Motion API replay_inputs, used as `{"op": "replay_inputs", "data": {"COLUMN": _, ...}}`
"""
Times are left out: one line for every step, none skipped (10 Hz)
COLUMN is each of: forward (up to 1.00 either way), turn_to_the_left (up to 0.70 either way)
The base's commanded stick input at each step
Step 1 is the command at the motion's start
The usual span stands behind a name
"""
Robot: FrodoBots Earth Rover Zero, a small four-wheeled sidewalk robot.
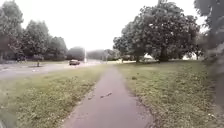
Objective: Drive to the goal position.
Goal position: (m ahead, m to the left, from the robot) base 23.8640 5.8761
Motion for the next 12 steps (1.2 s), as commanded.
{"op": "replay_inputs", "data": {"forward": 1.0, "turn_to_the_left": 0.0}}
{"op": "replay_inputs", "data": {"forward": 1.0, "turn_to_the_left": 0.0}}
{"op": "replay_inputs", "data": {"forward": 1.0, "turn_to_the_left": 0.0}}
{"op": "replay_inputs", "data": {"forward": 1.0, "turn_to_the_left": 0.0}}
{"op": "replay_inputs", "data": {"forward": 1.0, "turn_to_the_left": 0.0}}
{"op": "replay_inputs", "data": {"forward": 1.0, "turn_to_the_left": 0.0}}
{"op": "replay_inputs", "data": {"forward": 1.0, "turn_to_the_left": 0.0}}
{"op": "replay_inputs", "data": {"forward": 1.0, "turn_to_the_left": 0.0}}
{"op": "replay_inputs", "data": {"forward": 1.0, "turn_to_the_left": 0.0}}
{"op": "replay_inputs", "data": {"forward": 1.0, "turn_to_the_left": 0.0}}
{"op": "replay_inputs", "data": {"forward": 1.0, "turn_to_the_left": 0.0}}
{"op": "replay_inputs", "data": {"forward": 1.0, "turn_to_the_left": 0.0}}
